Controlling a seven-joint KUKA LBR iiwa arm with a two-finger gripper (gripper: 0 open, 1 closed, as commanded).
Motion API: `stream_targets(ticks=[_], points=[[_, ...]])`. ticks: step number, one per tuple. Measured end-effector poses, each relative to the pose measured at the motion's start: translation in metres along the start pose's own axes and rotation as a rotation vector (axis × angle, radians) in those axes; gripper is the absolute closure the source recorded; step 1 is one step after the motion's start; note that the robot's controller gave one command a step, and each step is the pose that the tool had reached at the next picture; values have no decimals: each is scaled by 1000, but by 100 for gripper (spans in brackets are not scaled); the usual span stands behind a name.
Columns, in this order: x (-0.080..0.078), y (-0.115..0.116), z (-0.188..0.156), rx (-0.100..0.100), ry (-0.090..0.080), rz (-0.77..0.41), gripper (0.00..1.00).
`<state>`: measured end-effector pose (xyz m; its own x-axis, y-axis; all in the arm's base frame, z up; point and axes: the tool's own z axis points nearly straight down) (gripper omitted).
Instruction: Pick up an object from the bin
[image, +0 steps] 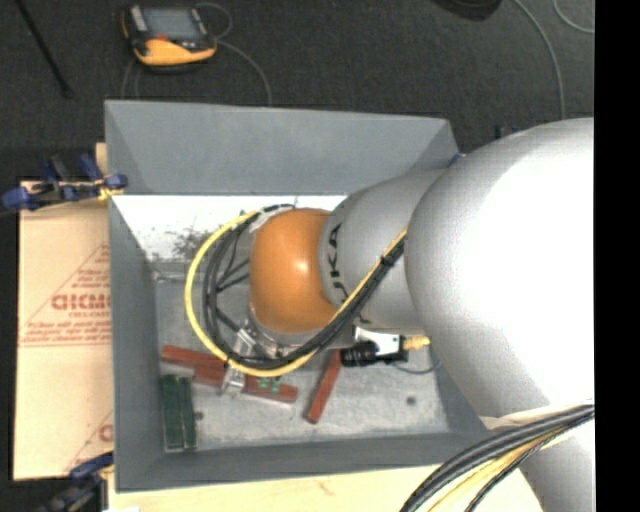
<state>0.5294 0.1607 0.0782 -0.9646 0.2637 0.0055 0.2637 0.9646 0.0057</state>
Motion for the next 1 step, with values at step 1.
stream_targets(ticks=[1], points=[[24,4,-122,5,-6,-47,100]])
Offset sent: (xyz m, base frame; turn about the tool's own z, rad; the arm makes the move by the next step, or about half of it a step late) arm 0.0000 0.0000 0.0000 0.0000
